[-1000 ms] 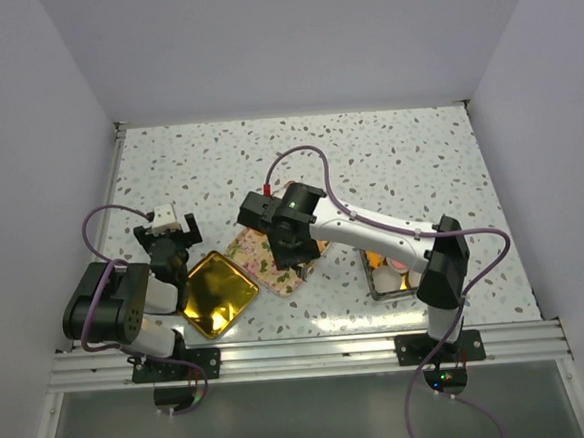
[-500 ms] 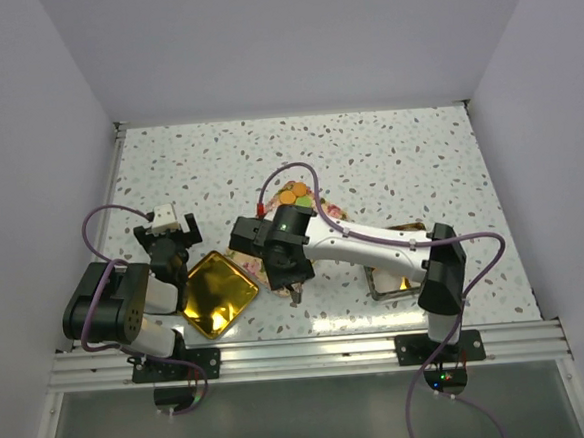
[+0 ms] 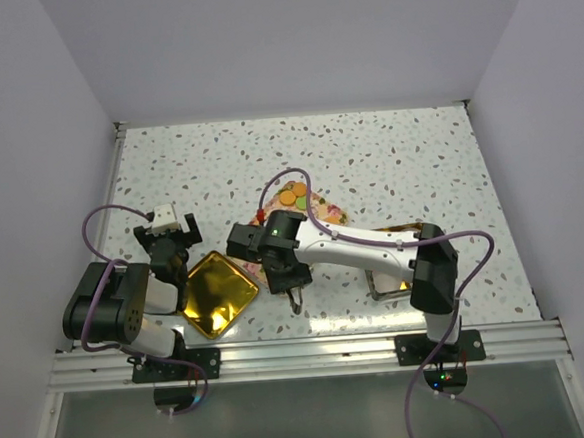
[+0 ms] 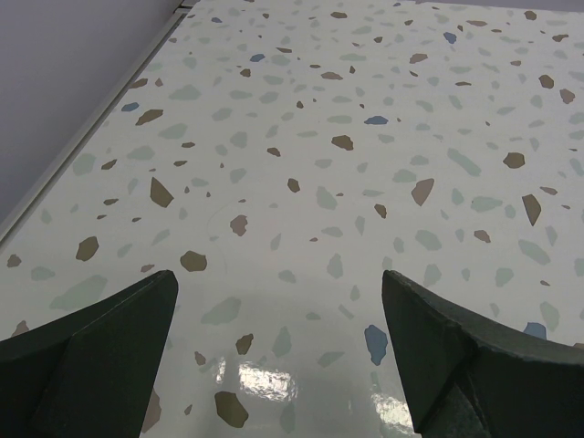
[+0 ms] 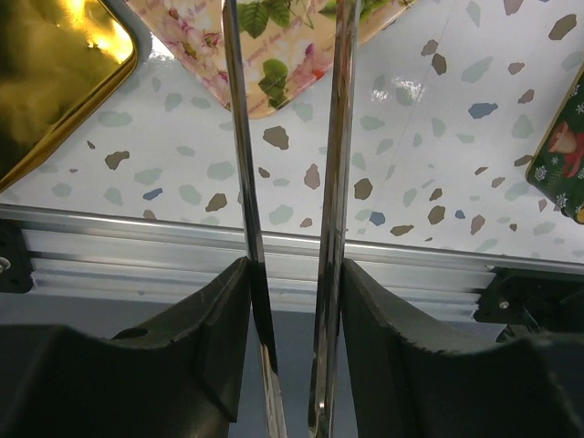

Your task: Pack the cookies

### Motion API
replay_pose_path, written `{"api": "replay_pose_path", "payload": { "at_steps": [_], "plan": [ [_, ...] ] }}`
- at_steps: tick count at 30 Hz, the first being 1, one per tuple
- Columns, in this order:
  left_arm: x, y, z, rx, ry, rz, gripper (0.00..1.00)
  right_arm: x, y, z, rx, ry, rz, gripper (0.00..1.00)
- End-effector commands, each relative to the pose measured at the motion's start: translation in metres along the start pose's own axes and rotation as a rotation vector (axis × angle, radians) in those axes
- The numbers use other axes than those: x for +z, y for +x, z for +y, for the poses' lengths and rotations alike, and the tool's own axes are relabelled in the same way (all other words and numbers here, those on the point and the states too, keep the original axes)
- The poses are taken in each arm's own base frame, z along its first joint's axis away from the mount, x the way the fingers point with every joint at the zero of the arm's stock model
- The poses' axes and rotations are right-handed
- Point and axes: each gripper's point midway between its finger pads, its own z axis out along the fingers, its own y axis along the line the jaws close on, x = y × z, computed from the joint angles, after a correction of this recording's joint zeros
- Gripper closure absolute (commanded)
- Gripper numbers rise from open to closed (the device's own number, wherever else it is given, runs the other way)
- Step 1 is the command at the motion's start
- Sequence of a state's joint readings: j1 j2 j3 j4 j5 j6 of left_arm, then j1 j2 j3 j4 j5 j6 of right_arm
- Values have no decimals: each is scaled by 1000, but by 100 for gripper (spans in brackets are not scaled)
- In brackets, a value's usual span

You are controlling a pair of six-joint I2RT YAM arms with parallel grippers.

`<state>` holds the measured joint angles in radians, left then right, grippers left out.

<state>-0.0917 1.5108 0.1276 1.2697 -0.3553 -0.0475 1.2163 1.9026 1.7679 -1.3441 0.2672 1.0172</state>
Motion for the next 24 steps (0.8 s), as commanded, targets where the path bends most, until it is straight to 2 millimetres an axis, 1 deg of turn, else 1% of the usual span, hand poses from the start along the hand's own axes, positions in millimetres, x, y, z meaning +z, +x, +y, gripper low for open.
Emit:
{"api": "replay_pose_path", "payload": {
  "at_steps": [1, 3, 8, 11, 14, 15, 17, 18, 19, 22, 24],
  "plan": [
    [7, -38, 2, -37, -22, -137, 0, -14, 13, -30, -1, 115, 65, 57],
    [7, -38, 1, -39, -22, -137, 0, -15, 13, -27, 1, 105, 68, 61],
    [7, -37, 2, -38, -22, -136, 0, -19, 17, -25, 18, 74, 76, 67],
    [7, -38, 1, -40, -22, -139, 0, -21, 17, -28, 26, 78, 72, 70],
    [7, -38, 1, -39, -22, -137, 0, -26, 11, -29, 27, 88, 52, 72],
    [7, -38, 1, -39, -21, -137, 0, -32, 6, -27, 34, 74, 36, 73],
    [7, -38, 1, -39, -21, -137, 0, -38, 1, -30, 37, 87, 19, 76],
    [7, -38, 1, -37, -21, -137, 0, -44, -4, -28, 43, 73, -2, 76],
    [7, -38, 2, -38, -22, -139, 0, -48, -7, -30, 51, 65, -16, 76],
    [7, -38, 1, -39, -21, -137, 0, -54, -9, -35, 79, 55, -33, 77],
    [7, -38, 1, -39, -22, -137, 0, -59, -10, -45, 99, 53, -50, 79]
  ]
}}
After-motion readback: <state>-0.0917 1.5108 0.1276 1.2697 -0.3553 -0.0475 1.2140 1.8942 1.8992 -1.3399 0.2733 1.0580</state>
